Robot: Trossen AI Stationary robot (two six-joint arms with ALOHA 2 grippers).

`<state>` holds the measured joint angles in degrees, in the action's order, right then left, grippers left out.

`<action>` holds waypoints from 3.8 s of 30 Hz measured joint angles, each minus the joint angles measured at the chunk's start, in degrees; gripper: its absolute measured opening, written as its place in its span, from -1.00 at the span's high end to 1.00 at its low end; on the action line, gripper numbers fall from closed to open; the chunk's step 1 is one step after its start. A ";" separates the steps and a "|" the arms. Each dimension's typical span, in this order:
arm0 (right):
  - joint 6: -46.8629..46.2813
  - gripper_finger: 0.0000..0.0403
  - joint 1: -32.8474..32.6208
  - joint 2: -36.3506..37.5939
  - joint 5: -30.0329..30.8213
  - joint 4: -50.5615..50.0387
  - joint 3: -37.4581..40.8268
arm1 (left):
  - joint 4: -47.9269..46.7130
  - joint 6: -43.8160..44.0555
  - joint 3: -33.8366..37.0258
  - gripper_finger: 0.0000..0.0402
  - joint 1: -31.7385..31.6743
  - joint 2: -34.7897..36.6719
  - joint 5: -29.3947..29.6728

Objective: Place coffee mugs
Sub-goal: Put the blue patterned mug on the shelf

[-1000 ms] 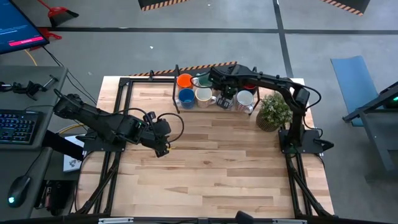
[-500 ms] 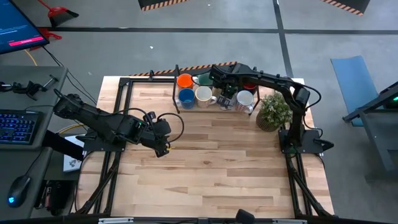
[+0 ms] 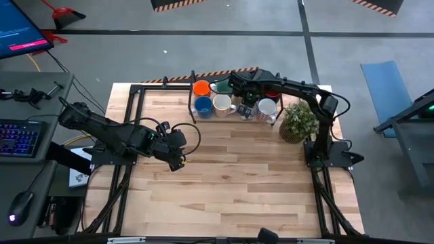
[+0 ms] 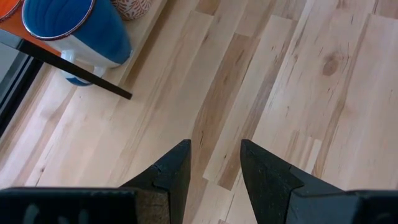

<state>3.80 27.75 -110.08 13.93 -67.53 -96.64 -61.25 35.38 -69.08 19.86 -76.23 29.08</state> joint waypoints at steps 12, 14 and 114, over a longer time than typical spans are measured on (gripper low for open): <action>0.75 0.66 0.02 0.00 -0.58 -0.79 0.00 | 0.01 -0.02 0.00 0.36 0.00 0.00 0.00; 0.75 0.66 0.02 0.00 -0.56 -0.79 0.00 | 0.01 -0.02 0.00 0.36 0.00 0.00 0.00; -11.51 0.35 0.01 0.02 1.01 -4.00 -0.04 | 1.57 -0.02 0.00 0.36 -0.02 0.00 0.09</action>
<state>-7.70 27.76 -110.06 14.93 -71.52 -96.68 -59.68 35.35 -69.08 19.84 -76.23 29.17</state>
